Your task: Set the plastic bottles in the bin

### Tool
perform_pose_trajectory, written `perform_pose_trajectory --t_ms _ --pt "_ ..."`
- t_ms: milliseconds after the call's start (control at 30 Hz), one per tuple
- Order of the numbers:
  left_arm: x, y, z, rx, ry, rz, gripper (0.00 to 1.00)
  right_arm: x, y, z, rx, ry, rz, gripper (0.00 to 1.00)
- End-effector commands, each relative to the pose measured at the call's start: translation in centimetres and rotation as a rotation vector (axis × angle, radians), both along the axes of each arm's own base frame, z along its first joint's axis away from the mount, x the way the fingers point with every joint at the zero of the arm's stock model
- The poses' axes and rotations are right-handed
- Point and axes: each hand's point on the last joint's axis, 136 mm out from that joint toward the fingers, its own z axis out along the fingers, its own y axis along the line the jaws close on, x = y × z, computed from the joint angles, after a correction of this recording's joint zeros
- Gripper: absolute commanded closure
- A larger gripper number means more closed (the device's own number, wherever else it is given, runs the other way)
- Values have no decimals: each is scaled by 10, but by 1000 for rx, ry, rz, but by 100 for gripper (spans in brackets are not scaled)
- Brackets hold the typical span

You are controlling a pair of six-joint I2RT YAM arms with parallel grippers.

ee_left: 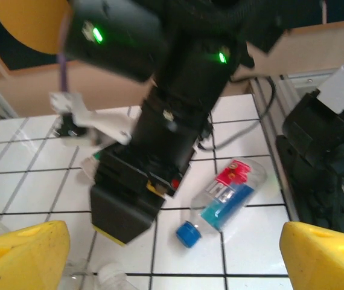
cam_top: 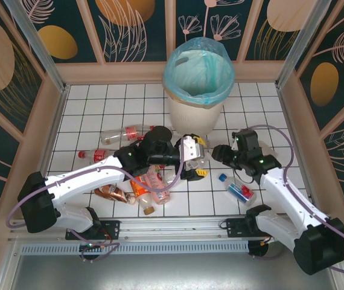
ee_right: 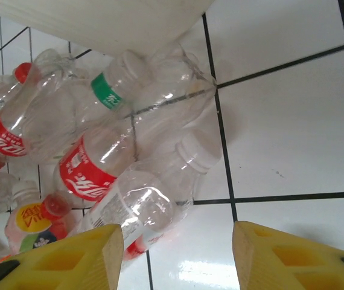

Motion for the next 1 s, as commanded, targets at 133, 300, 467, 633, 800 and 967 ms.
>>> perform_pose_trajectory --t_ms 133,300,467,633,800,967 --pt "25 5 9 -13 -98 138 8 28 11 -19 151 -23 -82 47" --pt "22 4 10 -18 -88 124 7 31 16 -39 211 20 -79 47" --pt "22 4 8 -15 -85 122 7 31 22 -52 253 43 -73 48" --pt "21 2 7 -15 -75 113 7 30 24 -65 282 66 -76 48" --pt "20 2 7 -14 -72 110 7 32 28 -71 348 83 -68 47" --pt "20 1 4 -10 -64 103 7 35 33 -72 409 72 -51 47"
